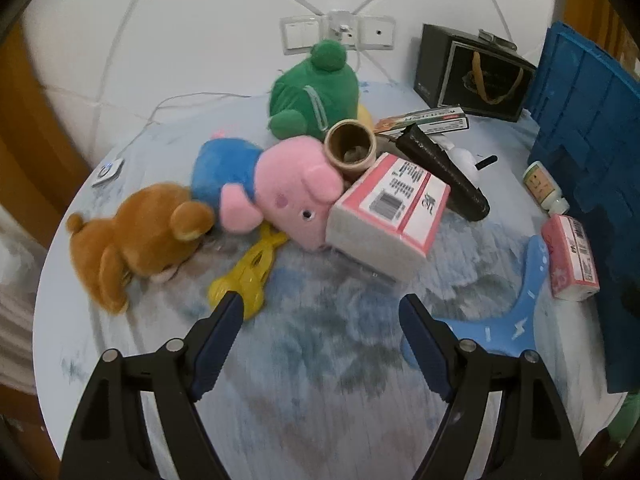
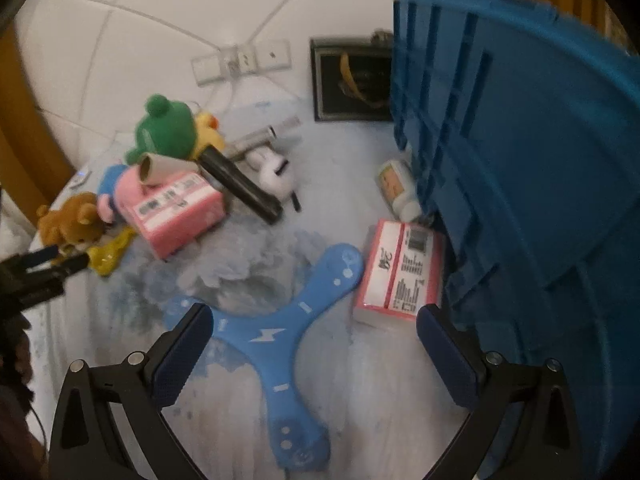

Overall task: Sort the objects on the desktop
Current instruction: 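Grasp the red-white tissue pack with left gripper while right grasps blue floss box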

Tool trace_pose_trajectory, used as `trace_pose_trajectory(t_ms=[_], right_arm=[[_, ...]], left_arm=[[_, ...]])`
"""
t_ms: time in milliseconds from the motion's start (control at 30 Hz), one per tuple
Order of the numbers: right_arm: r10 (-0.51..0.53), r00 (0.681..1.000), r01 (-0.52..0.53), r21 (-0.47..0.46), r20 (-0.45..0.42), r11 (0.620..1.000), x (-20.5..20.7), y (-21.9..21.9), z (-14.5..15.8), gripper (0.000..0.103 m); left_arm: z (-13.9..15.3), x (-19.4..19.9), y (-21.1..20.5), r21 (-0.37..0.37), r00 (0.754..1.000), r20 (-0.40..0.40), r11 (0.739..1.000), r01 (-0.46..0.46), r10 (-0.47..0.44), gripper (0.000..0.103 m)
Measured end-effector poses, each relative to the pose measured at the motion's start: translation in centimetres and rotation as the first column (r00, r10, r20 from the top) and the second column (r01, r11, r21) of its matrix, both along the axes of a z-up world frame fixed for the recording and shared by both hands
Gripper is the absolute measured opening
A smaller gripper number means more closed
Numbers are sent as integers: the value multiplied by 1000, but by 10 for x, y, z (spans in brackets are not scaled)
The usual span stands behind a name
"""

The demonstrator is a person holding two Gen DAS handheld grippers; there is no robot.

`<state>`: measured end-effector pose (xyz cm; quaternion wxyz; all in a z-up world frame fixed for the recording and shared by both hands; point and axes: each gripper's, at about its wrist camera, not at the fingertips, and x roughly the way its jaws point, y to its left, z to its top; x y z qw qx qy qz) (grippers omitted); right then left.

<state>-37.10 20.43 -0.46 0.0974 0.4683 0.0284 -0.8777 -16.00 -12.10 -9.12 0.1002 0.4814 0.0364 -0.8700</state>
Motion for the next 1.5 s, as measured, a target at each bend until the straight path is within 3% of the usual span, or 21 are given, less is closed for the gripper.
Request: trace_pose_trajectory(t_ms=[233,400,467,567,667,733,933,1000,1133,1200,1300,1367,1500], right_arm=[[-50,997,49,16,63,999,-31,5,-32,103],[-77,992,75,24,104,997,-47,10,-54,103],[-95,989,91,40,110,995,-52,8,-63,103],[-144,983,140,38,117,989,-63,10,-78,103],[-212,970,205,62,121,977,-72,13,-92,103],[-268,959,257,107,96,960,-77,16,-101,103],[-336,941,319,248,29,915,-86,5,-113,103],[-295,955,280,215,42,936,-81,-1,-111,103],[-184,981,174,127,69,977,-69,-15,-101,102],[-148,989,144,114,27,983,-63,-27,-89,102],[-1,1000,1,53,1,999,-61,-55,-75,102],[125,991,-123,-32,47,992,-66,-77,-78,101],[314,946,-308,-78,83,948,-69,-130,-91,84]], left_arm=[[-9,-66,13,8,993,9,993,120,-120,80],[-38,-112,33,-28,977,99,980,195,-191,80],[-45,-124,36,2,974,100,979,206,-205,95],[-55,-136,42,13,969,120,976,217,-217,102],[-71,-141,53,-24,959,168,972,234,-227,102],[-77,-137,56,-57,962,161,971,232,-221,101],[-67,-98,37,17,984,124,992,126,-127,99],[-64,-74,26,7,990,115,997,79,-80,99],[-60,-22,4,63,992,126,998,0,-8,99],[-58,-4,-7,42,992,125,998,-38,32,99],[-66,18,-29,13,982,147,992,-125,122,99],[-74,26,-47,28,970,163,982,-189,182,99],[-81,26,-63,26,960,146,969,-247,240,99]])
